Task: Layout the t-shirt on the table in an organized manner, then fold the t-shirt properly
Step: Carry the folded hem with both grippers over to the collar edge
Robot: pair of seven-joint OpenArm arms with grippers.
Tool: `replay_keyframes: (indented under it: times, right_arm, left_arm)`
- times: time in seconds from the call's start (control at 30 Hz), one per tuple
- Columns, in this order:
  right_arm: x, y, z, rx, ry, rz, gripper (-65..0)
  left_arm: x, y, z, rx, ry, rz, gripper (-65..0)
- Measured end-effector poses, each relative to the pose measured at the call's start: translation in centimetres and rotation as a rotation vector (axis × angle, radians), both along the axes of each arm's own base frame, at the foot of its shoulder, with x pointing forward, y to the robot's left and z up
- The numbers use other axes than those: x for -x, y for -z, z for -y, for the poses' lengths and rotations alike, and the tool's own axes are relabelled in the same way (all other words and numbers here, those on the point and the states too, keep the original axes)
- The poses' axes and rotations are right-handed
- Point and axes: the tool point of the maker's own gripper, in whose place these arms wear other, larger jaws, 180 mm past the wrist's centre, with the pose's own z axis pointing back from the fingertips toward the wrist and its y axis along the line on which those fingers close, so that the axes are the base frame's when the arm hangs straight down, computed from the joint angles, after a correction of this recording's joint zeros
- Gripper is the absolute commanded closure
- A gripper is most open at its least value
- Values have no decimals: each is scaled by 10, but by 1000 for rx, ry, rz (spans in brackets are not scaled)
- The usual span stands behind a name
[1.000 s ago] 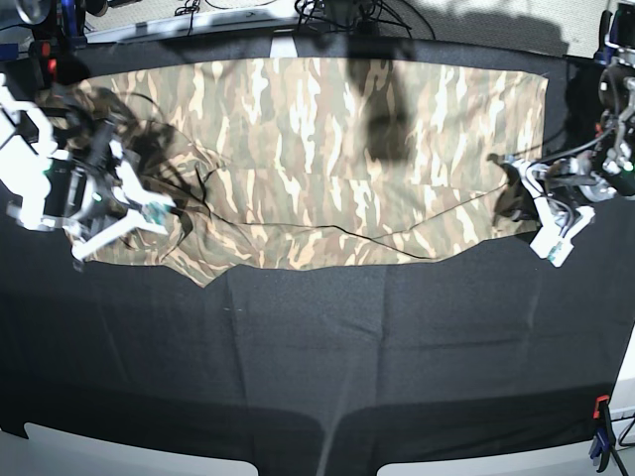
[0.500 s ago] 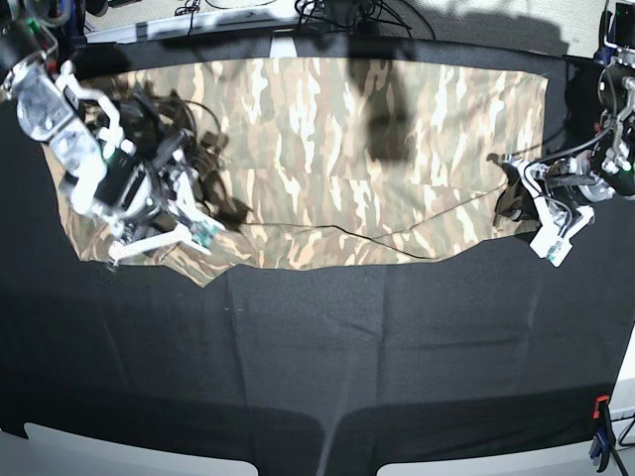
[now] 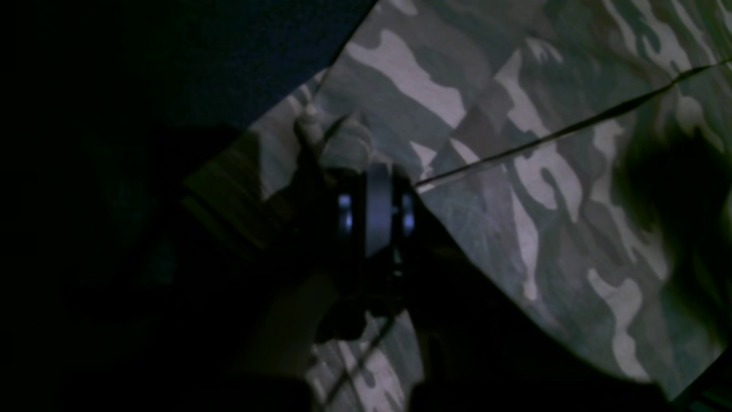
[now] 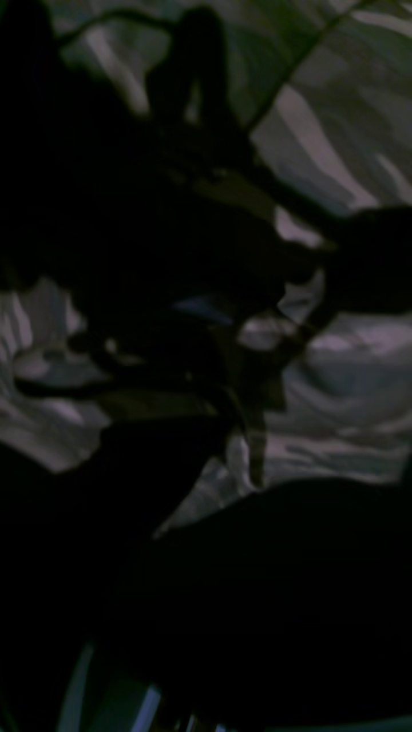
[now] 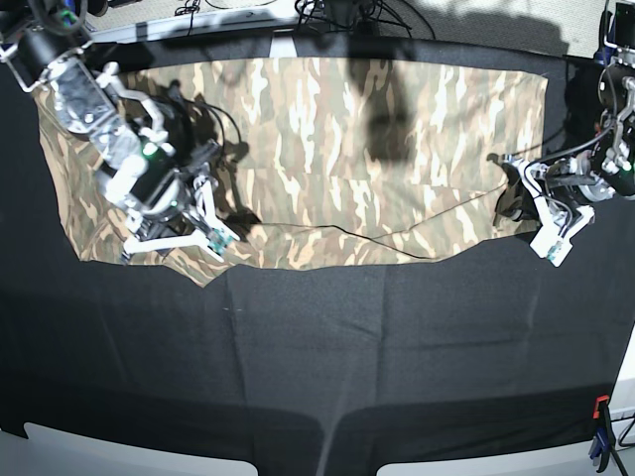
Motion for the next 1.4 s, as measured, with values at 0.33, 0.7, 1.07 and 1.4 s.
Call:
replay_keyframes:
  times: [0.33, 0.7, 1.07, 1.4]
  right_arm:
    - [-8, -8, 13, 49, 59, 64, -83]
    - [4, -39, -22, -23, -39, 143, 0]
    - [115, -36, -54, -96, -235, -6, 0]
    - [175, -11, 7, 154, -287, -164, 0]
  left_arm:
    - [0, 0, 0, 0, 0, 0, 0]
    - [0, 0, 0, 0, 0, 0, 0]
    - [0, 0, 0, -1, 0, 0, 0]
    - [-2, -2, 1, 7, -2, 12, 0]
